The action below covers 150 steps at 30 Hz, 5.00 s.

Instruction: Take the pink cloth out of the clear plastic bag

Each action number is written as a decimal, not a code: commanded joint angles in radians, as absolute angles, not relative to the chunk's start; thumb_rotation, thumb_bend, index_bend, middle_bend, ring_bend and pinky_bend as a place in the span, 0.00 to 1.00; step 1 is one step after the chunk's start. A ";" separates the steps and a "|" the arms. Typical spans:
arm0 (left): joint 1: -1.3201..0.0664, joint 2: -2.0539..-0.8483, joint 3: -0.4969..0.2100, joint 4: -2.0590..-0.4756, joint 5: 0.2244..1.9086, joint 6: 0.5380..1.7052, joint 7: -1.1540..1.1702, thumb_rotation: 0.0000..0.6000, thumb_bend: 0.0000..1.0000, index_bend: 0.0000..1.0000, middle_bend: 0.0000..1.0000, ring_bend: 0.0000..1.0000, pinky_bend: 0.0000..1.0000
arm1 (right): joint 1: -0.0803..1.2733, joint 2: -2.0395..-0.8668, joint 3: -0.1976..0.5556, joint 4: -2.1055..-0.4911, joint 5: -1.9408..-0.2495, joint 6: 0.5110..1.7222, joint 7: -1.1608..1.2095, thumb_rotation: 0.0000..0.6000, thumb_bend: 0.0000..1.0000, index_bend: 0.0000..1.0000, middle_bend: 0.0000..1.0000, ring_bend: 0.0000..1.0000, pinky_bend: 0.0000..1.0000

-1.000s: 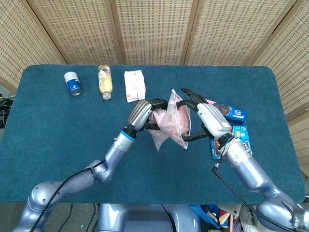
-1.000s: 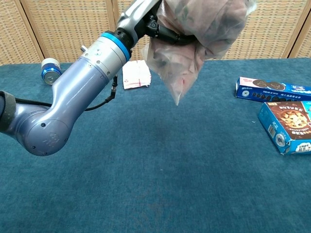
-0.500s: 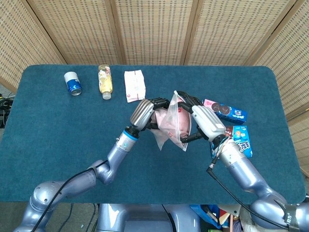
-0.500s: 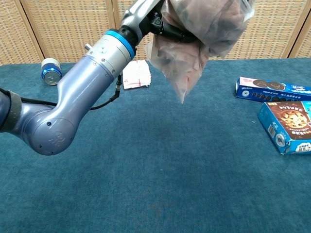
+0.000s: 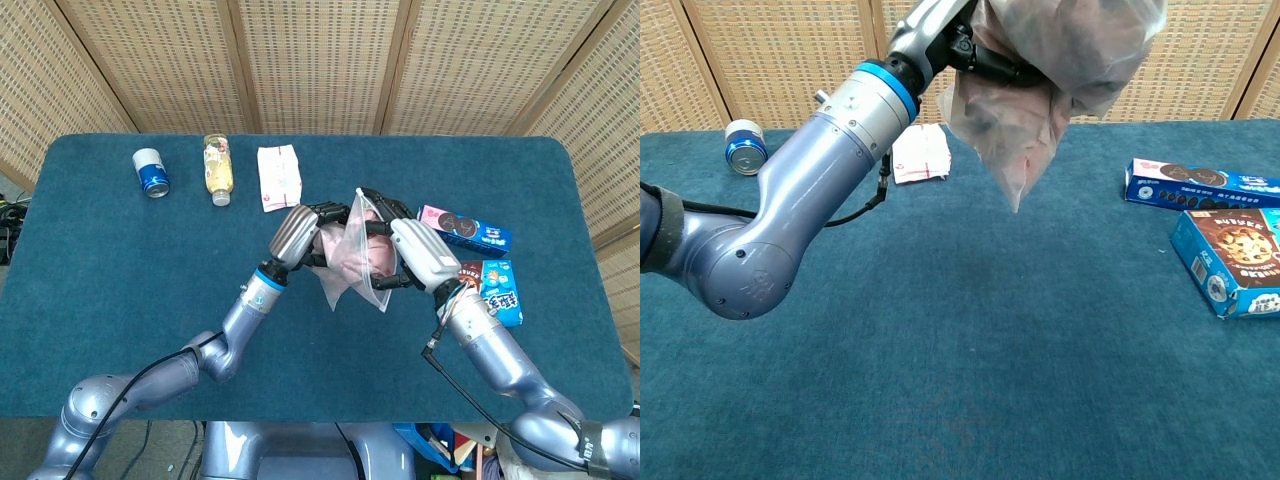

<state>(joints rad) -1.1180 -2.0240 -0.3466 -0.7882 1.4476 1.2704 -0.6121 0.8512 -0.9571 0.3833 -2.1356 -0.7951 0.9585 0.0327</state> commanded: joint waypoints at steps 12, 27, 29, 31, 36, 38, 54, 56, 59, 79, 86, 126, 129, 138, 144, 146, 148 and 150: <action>-1.115 -2.019 -0.350 -0.798 1.446 1.275 -0.611 1.00 0.49 0.56 0.52 0.49 0.63 | 0.839 -0.965 0.377 -2.136 -0.815 0.992 0.009 1.00 0.63 0.68 0.00 0.00 0.00; -1.094 -1.977 -0.307 -0.835 1.466 1.249 -0.562 1.00 0.49 0.15 0.03 0.05 0.26 | 0.808 -0.980 0.385 -2.139 -0.862 1.040 0.019 1.00 0.71 0.73 0.00 0.00 0.00; -1.089 -1.965 -0.304 -0.848 1.464 1.240 -0.553 1.00 0.49 0.12 0.00 0.02 0.22 | 0.804 -0.980 0.387 -2.140 -0.867 1.041 0.024 1.00 0.71 0.73 0.00 0.00 0.00; -1.083 -1.956 -0.302 -0.858 1.461 1.235 -0.545 1.00 0.49 0.08 0.00 0.00 0.16 | 0.801 -0.979 0.390 -2.141 -0.869 1.042 0.028 1.00 0.71 0.73 0.00 0.00 0.00; -1.065 -1.932 -0.295 -0.884 1.457 1.227 -0.540 1.00 0.49 0.06 0.00 0.00 0.06 | 0.799 -0.978 0.396 -2.144 -0.868 1.045 0.030 1.00 0.71 0.73 0.00 0.00 0.00; -1.056 -1.917 -0.290 -0.892 1.458 1.227 -0.535 1.00 0.48 0.06 0.00 0.00 0.02 | 0.798 -0.978 0.400 -2.147 -0.864 1.046 0.033 1.00 0.71 0.73 0.00 0.00 0.00; -0.953 -1.741 -0.245 -1.001 1.448 1.197 -0.543 1.00 0.45 0.06 0.00 0.00 0.00 | 0.783 -0.965 0.400 -2.146 -0.873 1.035 0.043 1.00 0.71 0.73 0.00 0.00 0.00; -0.945 -1.721 -0.239 -1.011 1.450 1.192 -0.545 1.00 0.39 0.06 0.00 0.00 0.00 | 0.779 -0.964 0.397 -2.145 -0.885 1.030 0.045 1.00 0.71 0.73 0.00 0.00 0.00; -0.930 -1.686 -0.222 -1.032 1.458 1.180 -0.541 1.00 0.32 0.06 0.00 0.00 0.00 | 0.775 -0.966 0.397 -2.147 -0.895 1.027 0.056 1.00 0.71 0.73 0.00 0.00 0.00; -0.903 -1.551 -0.160 -1.110 1.446 1.016 -0.534 1.00 0.33 0.06 0.00 0.00 0.00 | 0.779 -0.909 0.425 -2.163 -0.921 0.958 0.102 1.00 0.71 0.73 0.00 0.00 0.00; -0.908 -1.509 -0.130 -1.128 1.456 0.939 -0.566 1.00 0.33 0.08 0.00 0.00 0.00 | 0.786 -0.876 0.432 -2.193 -0.938 0.926 0.109 1.00 0.71 0.73 0.00 0.00 0.00; -1.129 -1.450 -0.179 -1.197 1.389 0.431 -0.804 1.00 0.33 0.35 0.00 0.00 0.00 | 0.880 -0.832 0.426 -2.226 -0.928 0.824 0.111 1.00 0.71 0.73 0.00 0.00 0.00; -1.139 -1.449 -0.175 -1.192 1.405 0.406 -0.837 1.00 0.33 0.35 0.00 0.00 0.00 | 0.886 -0.826 0.431 -2.232 -0.918 0.820 0.116 1.00 0.71 0.73 0.00 0.00 0.00; -1.163 -1.471 -0.164 -1.164 1.461 0.393 -0.924 1.00 0.33 0.35 0.00 0.00 0.00 | 0.914 -0.822 0.437 -2.245 -0.887 0.814 0.111 1.00 0.71 0.73 0.00 0.00 0.00; -1.181 -1.469 -0.151 -1.172 1.495 0.385 -0.990 1.00 0.33 0.35 0.00 0.00 0.00 | 0.925 -0.820 0.436 -2.251 -0.873 0.819 0.101 1.00 0.71 0.73 0.00 0.00 0.00; -1.186 -1.466 -0.144 -1.175 1.506 0.385 -1.010 1.00 0.33 0.35 0.00 0.00 0.00 | 0.927 -0.821 0.435 -2.251 -0.869 0.821 0.100 1.00 0.71 0.73 0.00 0.00 0.00; -1.191 -1.464 -0.136 -1.175 1.517 0.388 -1.025 1.00 0.33 0.35 0.00 0.00 0.00 | 0.928 -0.821 0.434 -2.251 -0.866 0.823 0.099 1.00 0.71 0.73 0.00 0.00 0.00; -1.195 -1.461 -0.129 -1.177 1.526 0.391 -1.044 1.00 0.33 0.35 0.00 0.00 0.00 | 0.928 -0.820 0.432 -2.250 -0.865 0.823 0.099 1.00 0.71 0.73 0.00 0.00 0.00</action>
